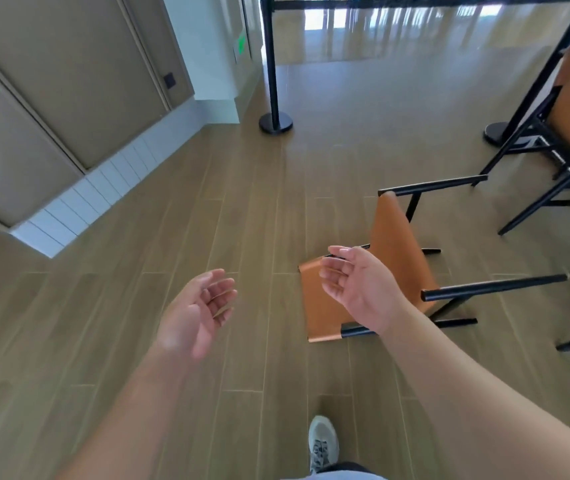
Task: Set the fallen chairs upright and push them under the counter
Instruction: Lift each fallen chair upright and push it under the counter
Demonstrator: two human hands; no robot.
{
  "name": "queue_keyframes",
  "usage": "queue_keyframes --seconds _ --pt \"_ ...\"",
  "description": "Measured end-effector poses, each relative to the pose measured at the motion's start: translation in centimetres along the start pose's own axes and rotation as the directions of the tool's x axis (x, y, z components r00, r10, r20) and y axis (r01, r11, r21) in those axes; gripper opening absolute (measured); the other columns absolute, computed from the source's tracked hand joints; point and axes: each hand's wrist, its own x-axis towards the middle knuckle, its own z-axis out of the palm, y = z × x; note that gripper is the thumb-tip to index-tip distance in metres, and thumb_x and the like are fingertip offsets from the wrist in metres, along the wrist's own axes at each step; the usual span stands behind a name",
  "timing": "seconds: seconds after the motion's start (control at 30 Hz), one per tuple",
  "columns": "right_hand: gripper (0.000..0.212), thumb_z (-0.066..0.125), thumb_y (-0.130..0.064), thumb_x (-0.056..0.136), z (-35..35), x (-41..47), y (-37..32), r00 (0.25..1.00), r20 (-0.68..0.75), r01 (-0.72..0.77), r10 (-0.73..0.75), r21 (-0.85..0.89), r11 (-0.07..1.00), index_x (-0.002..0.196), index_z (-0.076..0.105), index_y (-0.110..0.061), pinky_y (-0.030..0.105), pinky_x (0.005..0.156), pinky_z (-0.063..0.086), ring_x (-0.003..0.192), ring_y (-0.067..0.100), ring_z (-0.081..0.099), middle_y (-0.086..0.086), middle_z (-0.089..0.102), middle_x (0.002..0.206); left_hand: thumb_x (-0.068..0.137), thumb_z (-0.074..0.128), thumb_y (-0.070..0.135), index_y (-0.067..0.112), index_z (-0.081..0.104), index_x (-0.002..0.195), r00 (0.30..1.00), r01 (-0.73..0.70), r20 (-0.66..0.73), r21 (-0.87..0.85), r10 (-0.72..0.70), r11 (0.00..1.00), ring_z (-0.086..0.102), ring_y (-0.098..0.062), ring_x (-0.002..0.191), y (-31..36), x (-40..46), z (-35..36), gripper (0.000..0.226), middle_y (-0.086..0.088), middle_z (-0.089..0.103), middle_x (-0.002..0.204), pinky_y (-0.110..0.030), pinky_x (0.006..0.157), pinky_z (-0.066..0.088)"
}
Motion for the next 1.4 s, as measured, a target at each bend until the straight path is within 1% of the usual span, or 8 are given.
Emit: queue_keyframes --seconds 0.13,0.33,0.47,0.63,0.83,1.1,1.27,1.4 --pt "0.020 0.052 -0.019 0.094 3.2 3.9 -0.3 0.998 0.052 -0.021 0.021 0.001 1.000 0.110 0.061 -0.013 0.037 0.086 0.048 0.091 0.025 0.063 0.005 0.068 0.092 0.102 0.040 0.024 0.019 0.063 0.104 1.000 -0.001 -0.011 -0.036 0.001 0.999 0.062 -0.017 0.087 2.1 2.3 -1.2 0.024 -0.002 0.069 0.091 -0.034 0.079 0.042" --pt "0.021 0.049 -0.019 0.095 8.1 8.5 0.9 0.996 0.068 -0.053 0.056 -0.048 0.997 0.112 0.061 -0.012 0.038 0.086 0.049 0.085 0.022 0.063 0.006 0.067 0.092 0.101 0.042 0.025 0.019 0.064 0.103 1.000 0.018 -0.022 -0.097 -0.021 0.995 0.063 -0.018 0.087 5.0 8.1 -5.1 0.022 0.000 0.070 0.089 -0.035 0.079 0.042" --pt "0.021 0.049 -0.018 0.095 12.1 12.2 2.0 1.000 -0.004 -0.026 0.026 -0.043 0.999 0.111 0.062 -0.012 0.038 0.086 0.049 0.085 0.022 0.063 0.006 0.068 0.091 0.101 0.043 0.026 0.019 0.064 0.104 0.997 0.070 0.043 -0.088 -0.067 0.994 0.063 -0.017 0.088 7.1 13.7 -8.2 0.022 0.000 0.071 0.090 -0.034 0.080 0.043" --pt "0.017 0.051 -0.015 0.094 18.9 16.8 4.1 0.978 -0.203 0.054 -0.054 -0.006 0.999 0.107 0.062 -0.012 0.035 0.078 0.048 0.076 0.020 0.063 0.006 0.066 0.089 0.101 0.042 0.026 0.018 0.063 0.107 0.981 0.125 0.156 -0.027 -0.119 0.992 0.063 -0.019 0.090 11.9 22.4 -13.2 0.024 -0.002 0.070 0.093 -0.036 0.081 0.044" --pt "0.015 0.050 -0.012 0.094 27.6 20.8 6.2 0.945 -0.318 0.101 -0.081 0.047 0.994 0.101 0.063 -0.011 0.034 0.072 0.046 0.076 0.023 0.061 0.008 0.065 0.087 0.101 0.043 0.027 0.017 0.062 0.113 0.936 0.145 0.311 0.075 -0.162 0.987 0.064 -0.019 0.094 19.0 30.6 -17.5 0.025 -0.002 0.072 0.096 -0.039 0.095 0.042" --pt "0.019 0.047 -0.012 0.095 29.6 20.3 5.0 0.873 -0.450 0.229 -0.185 0.044 0.972 0.106 0.062 -0.010 0.032 0.070 0.049 0.075 0.020 0.061 0.008 0.064 0.088 0.101 0.044 0.027 0.019 0.063 0.112 0.825 0.197 0.505 0.162 -0.252 0.967 0.064 -0.017 0.096 22.3 34.5 -13.4 0.023 0.000 0.070 0.098 -0.037 0.094 0.043" --pt "0.018 0.046 -0.012 0.095 27.5 19.9 4.4 0.827 -0.516 0.313 -0.224 0.091 0.945 0.102 0.062 -0.010 0.033 0.072 0.048 0.077 0.021 0.060 0.008 0.065 0.086 0.100 0.045 0.027 0.019 0.064 0.112 0.771 0.208 0.555 0.242 -0.311 0.948 0.064 -0.018 0.098 22.3 35.2 -9.8 0.024 -0.001 0.071 0.100 -0.037 0.092 0.044" --pt "0.019 0.043 -0.011 0.096 25.6 21.2 4.4 0.809 -0.551 0.335 -0.205 0.145 0.931 0.099 0.062 -0.011 0.034 0.073 0.046 0.075 0.020 0.060 0.007 0.065 0.083 0.099 0.046 0.027 0.019 0.064 0.112 0.754 0.185 0.566 0.303 -0.333 0.935 0.065 -0.017 0.094 22.4 37.2 -6.8 0.023 -0.001 0.071 0.100 -0.035 0.090 0.045"
